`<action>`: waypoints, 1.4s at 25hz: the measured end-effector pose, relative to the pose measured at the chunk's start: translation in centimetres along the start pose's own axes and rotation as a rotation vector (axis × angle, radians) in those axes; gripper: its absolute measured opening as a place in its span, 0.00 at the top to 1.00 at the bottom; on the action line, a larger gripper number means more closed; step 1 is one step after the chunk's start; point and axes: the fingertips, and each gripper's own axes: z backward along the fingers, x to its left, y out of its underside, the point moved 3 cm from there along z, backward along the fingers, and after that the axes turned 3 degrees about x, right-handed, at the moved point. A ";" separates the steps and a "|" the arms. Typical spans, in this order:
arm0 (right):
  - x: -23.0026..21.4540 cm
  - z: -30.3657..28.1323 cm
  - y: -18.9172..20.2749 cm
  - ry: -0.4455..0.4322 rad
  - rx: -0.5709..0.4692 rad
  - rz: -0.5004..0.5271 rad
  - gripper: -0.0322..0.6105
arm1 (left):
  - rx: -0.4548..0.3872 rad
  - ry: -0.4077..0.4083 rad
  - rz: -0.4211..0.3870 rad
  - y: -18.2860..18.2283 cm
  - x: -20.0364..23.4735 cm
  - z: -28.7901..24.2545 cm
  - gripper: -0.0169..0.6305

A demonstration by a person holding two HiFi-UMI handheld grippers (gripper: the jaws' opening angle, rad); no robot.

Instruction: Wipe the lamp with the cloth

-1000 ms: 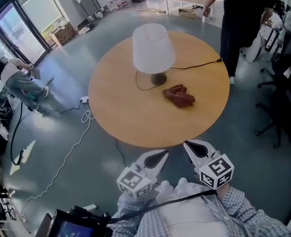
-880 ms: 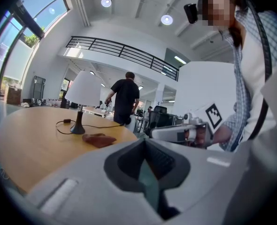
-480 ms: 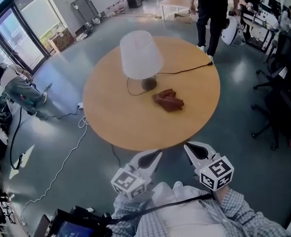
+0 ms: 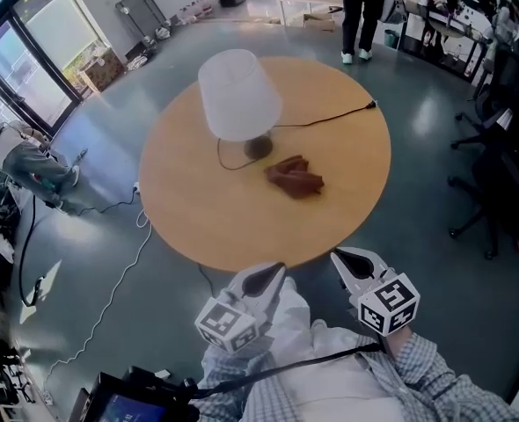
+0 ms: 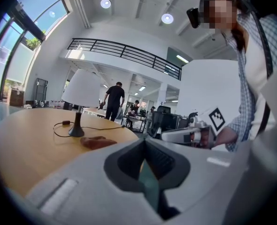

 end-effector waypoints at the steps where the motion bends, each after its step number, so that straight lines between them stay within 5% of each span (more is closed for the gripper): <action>1: -0.3 -0.5 -0.1 0.003 0.003 -0.002 0.94 | -0.001 -0.002 0.002 -0.1 0.7 -0.2 0.97; 17: -5.5 -12.7 -6.2 0.064 0.039 0.026 0.94 | -0.032 0.050 0.090 -3.4 13.7 -4.4 0.97; 28: -6.6 -16.8 -7.5 0.053 0.091 0.043 0.94 | -0.065 0.041 0.186 -4.3 18.2 -6.2 0.97; 35: -8.0 -18.3 -7.6 -0.008 0.124 0.059 0.94 | -0.276 0.006 0.438 -6.0 22.1 -8.6 0.97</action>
